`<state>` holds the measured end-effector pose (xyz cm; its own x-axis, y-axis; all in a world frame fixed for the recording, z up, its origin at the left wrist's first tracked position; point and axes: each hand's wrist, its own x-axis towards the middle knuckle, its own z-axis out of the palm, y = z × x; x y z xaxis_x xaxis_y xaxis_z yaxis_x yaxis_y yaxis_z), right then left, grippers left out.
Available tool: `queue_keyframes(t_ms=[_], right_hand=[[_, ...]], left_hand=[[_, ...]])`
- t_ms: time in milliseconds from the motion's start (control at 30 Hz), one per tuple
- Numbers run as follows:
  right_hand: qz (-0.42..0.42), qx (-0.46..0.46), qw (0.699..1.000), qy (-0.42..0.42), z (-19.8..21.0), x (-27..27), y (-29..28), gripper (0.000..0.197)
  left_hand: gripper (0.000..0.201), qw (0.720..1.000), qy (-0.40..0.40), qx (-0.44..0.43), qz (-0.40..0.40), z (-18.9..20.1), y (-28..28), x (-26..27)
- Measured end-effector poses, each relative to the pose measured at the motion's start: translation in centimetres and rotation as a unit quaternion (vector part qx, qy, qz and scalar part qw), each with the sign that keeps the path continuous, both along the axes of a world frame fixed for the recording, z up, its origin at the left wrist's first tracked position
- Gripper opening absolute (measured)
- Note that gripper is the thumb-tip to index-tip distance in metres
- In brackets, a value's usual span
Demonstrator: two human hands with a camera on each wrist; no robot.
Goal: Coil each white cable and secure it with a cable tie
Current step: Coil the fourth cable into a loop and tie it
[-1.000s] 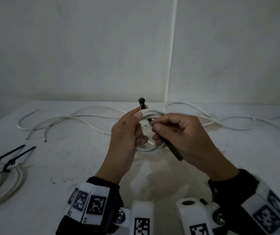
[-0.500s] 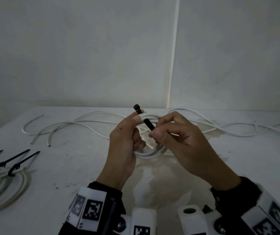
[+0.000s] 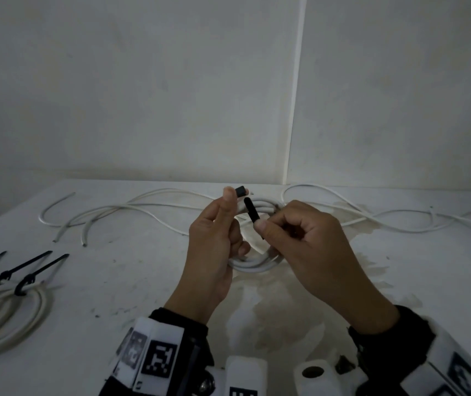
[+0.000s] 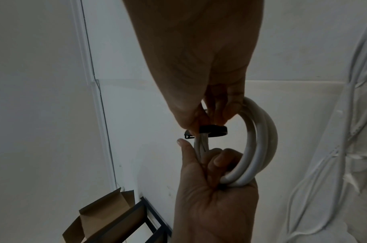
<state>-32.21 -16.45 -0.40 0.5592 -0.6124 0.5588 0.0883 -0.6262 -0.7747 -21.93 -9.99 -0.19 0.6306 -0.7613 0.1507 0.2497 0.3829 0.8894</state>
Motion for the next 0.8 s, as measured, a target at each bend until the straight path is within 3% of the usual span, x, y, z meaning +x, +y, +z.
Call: queue_keyframes(t_ms=[133,433,633,800], right_hand=[[-0.015,-0.016,1.000,0.004,0.1,-0.2,0.0,0.023],[-0.008,0.019,1.000,0.005,0.3,-0.4,0.0,0.018],[-0.035,0.023,0.999,-0.018,0.1,-0.2,0.2,0.017],[-0.045,0.024,0.998,-0.028,0.2,-0.1,0.3,0.013]], left_hand=[[0.035,1.000,-0.007,0.012,0.004,0.0,0.0,-0.2],[0.022,1.000,0.000,0.019,0.007,0.1,-0.2,-0.2],[0.013,0.999,-0.041,0.025,0.022,-0.3,-0.3,-0.8],[0.013,0.999,-0.038,0.026,0.017,-0.4,-0.3,-1.0]])
